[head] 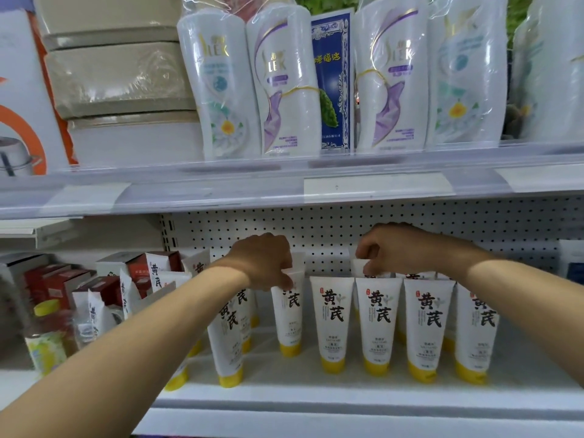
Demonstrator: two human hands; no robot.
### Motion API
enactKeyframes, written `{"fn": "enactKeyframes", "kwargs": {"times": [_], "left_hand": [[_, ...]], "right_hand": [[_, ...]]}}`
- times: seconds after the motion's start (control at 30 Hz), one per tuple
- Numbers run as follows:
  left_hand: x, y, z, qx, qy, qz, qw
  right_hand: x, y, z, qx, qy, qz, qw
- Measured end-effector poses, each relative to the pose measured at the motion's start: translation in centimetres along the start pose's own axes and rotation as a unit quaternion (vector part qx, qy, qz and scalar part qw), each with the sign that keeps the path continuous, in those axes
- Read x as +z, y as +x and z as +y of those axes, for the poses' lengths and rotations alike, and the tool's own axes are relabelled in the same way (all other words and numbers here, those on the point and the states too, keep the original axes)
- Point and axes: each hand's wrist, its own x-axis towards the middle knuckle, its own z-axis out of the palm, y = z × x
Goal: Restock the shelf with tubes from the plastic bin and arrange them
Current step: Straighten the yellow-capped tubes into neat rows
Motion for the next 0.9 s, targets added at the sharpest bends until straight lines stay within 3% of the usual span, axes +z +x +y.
{"fn": "enactKeyframes", "kwargs": {"times": [0.27,0.9], "left_hand": [[1.0,3.8,0.5,0.074,-0.057,0.055,0.994],[2.3,6.6,2.5,0.130,-0.092,0.033,0.987]], "right_hand": [[1.0,1.5,0.7,-0.038,0.041,-0.033,0.998],[1.3,1.5,1.4,-0.054,0.052,-0.018,0.997]]}}
